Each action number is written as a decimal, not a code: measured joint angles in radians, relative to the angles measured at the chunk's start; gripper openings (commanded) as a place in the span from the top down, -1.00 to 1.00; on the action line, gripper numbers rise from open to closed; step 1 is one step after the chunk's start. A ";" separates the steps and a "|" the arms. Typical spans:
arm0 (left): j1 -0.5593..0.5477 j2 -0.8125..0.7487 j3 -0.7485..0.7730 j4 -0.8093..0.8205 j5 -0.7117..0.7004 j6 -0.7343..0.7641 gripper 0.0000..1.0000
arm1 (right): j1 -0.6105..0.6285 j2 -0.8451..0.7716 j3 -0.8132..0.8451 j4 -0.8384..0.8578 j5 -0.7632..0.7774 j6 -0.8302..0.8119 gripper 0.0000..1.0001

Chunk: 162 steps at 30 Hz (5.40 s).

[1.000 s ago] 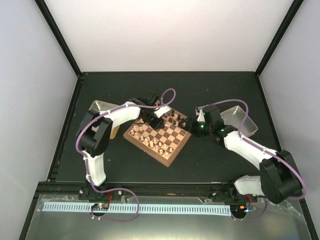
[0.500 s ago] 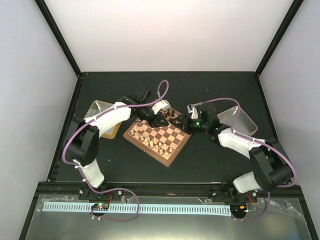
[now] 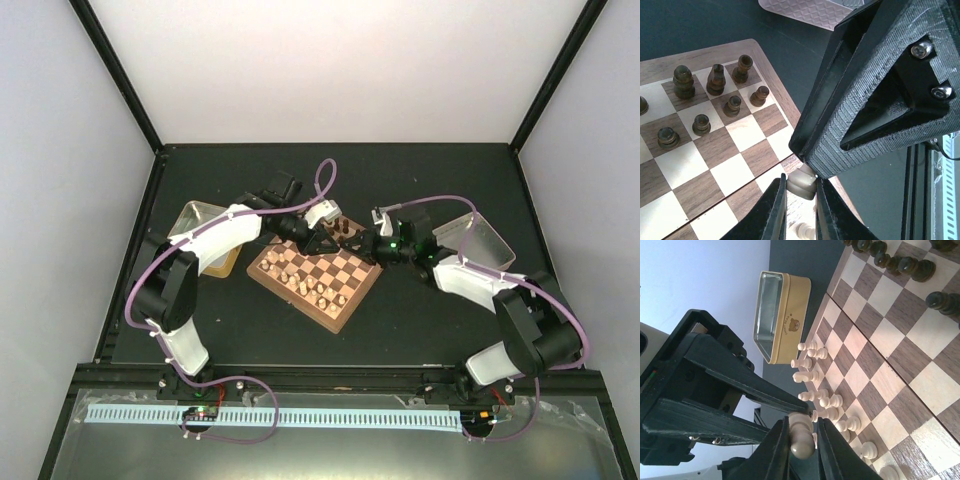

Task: Set up the chess pieces on the board
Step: Place the chess piece on the chessboard, then adjust the chess piece on the chessboard, then reset both arms

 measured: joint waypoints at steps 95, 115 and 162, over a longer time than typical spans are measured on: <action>0.050 -0.919 -0.253 0.217 -0.946 -0.395 -0.55 | 0.489 0.735 1.166 -1.084 0.739 -0.523 0.31; 0.050 -0.916 -0.253 0.217 -0.958 -0.395 -0.56 | 0.487 0.840 1.273 -1.083 0.789 -0.523 0.67; 0.050 -0.906 -0.250 0.211 -0.969 -0.424 -0.65 | 0.486 0.764 1.214 -1.051 0.764 -0.512 0.19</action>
